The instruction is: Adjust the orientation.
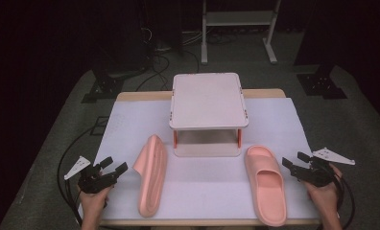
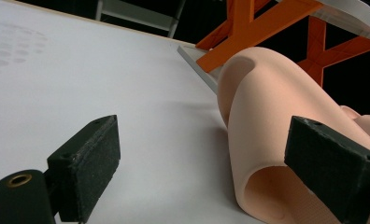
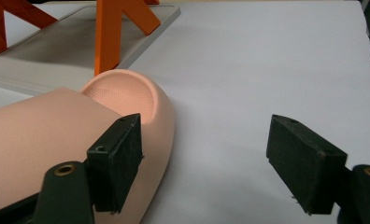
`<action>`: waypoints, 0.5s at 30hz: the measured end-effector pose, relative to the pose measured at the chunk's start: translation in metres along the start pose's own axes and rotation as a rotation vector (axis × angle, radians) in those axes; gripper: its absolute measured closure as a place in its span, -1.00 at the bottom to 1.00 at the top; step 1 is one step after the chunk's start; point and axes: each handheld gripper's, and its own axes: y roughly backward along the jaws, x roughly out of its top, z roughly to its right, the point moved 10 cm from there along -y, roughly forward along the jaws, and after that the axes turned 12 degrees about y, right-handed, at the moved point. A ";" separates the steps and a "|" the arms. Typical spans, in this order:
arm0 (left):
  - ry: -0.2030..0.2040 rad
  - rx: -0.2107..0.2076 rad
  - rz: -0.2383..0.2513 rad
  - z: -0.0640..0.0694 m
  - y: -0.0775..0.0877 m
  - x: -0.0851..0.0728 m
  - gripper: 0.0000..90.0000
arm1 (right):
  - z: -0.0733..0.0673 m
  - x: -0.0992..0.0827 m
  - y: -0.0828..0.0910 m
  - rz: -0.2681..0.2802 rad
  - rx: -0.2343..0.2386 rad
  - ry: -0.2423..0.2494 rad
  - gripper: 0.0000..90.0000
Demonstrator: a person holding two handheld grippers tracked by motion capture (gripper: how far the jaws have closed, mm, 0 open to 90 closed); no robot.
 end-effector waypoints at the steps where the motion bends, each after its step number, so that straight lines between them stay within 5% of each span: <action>1: -0.002 0.002 -0.002 0.000 0.000 0.000 -0.77 | 0.001 -0.001 0.000 -0.004 0.000 -0.003 -0.41; 15: -0.018 0.000 -0.022 0.001 0.001 -0.006 -0.77 | 0.000 0.000 0.000 -0.002 0.000 0.004 -0.41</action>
